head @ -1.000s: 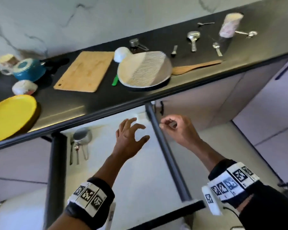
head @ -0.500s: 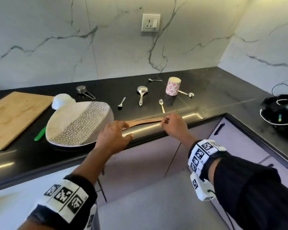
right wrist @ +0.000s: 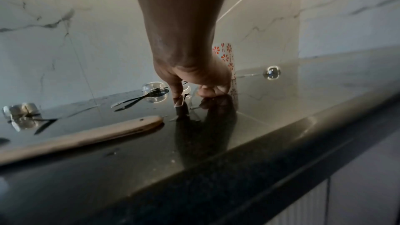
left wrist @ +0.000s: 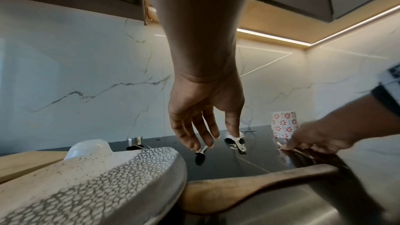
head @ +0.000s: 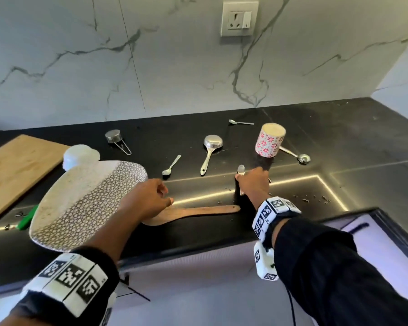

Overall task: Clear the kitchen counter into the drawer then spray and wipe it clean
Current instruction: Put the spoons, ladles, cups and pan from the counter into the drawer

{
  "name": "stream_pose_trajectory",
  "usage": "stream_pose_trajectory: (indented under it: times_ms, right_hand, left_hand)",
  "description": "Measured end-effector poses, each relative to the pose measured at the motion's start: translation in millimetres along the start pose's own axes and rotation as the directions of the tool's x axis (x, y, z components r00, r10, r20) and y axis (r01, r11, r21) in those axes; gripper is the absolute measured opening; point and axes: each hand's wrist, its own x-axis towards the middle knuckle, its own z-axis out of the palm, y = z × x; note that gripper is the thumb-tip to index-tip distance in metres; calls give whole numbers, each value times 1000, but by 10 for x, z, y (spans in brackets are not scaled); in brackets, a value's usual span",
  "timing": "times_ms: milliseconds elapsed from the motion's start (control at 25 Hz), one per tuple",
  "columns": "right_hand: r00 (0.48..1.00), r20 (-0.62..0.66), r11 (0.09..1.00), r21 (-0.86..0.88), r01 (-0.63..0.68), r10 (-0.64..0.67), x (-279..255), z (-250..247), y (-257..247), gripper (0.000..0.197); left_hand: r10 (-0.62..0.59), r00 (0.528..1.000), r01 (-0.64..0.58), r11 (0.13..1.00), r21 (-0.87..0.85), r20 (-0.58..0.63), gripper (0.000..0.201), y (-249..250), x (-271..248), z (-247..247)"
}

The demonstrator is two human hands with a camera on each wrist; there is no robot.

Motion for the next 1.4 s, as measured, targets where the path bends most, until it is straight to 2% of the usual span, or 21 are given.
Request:
stream_pose_trajectory:
  times_ms: [120, 200, 320, 400, 520, 600, 680, 760, 920, 1000, 1080, 1120, 1200, 1280, 1400]
  right_hand:
    - [998, 62, 999, -33, 16, -14, 138, 44, 1, 56]
    - [991, 137, 998, -63, 25, -16, 237, 12, 25, 53]
    - [951, 310, 999, -39, 26, -13, 433, -72, 52, 49]
    - [922, 386, 995, -79, 54, -19, 514, -135, 43, 57]
    - [897, 441, 982, -151, 116, -39, 555, -142, 4, 65]
    - [874, 481, 971, -168, 170, -70, 562, -120, 7, 62]
    - [848, 518, 964, -145, 221, -116, 594, -103, 32, 58]
    - [822, 551, 959, -124, 253, -146, 629, -109, 69, 55]
    - [775, 608, 977, 7, 214, -174, 631, -174, 108, 48]
    - [771, 609, 980, 168, 104, -187, 632, -198, 140, 35]
    - [811, 557, 927, 373, -52, -179, 572, -266, 159, 30]
    - [826, 538, 895, 435, -101, -169, 503, -309, 140, 35]
    - [818, 531, 846, 522, -107, -223, 277, -335, 55, 39]
    - [774, 542, 804, 590, -73, -328, -76, -333, -120, 34]
    - [653, 596, 774, 633, -22, -468, -753, -187, -407, 27]
  left_hand:
    - [-75, 995, 74, 997, -14, -67, 25, 4, 332, -50]
    - [-169, 979, 169, 986, -16, -113, 31, 36, 487, 19]
    - [-273, 951, 284, 956, 67, -147, 34, 144, 714, 233]
    - [-278, 938, 312, 938, 154, -208, 35, 257, 920, 336]
    - [-363, 880, 437, 870, 227, -305, 45, 429, 1265, 417]
    - [-463, 837, 528, 822, 212, -291, 59, 478, 1431, 456]
    - [-461, 849, 517, 826, 226, -259, 58, 490, 1567, 494]
    - [-394, 895, 442, 847, 295, -210, 44, 519, 1672, 506]
    - [-364, 927, 369, 844, 389, -91, 36, 620, 1697, 472]
    - [-318, 945, 328, 903, 278, -80, 22, 683, 1569, 387]
    - [-224, 964, 232, 972, 40, -147, 14, 768, 1342, 283]
    - [-187, 962, 173, 981, -86, -197, 16, 808, 1162, 225]
    - [-156, 943, 64, 952, -301, -294, 26, 822, 720, 93]
    - [-199, 908, -3, 877, -481, -369, 36, 760, 170, -37]
    - [-339, 855, 53, 810, -584, -393, 26, 357, -704, -123]
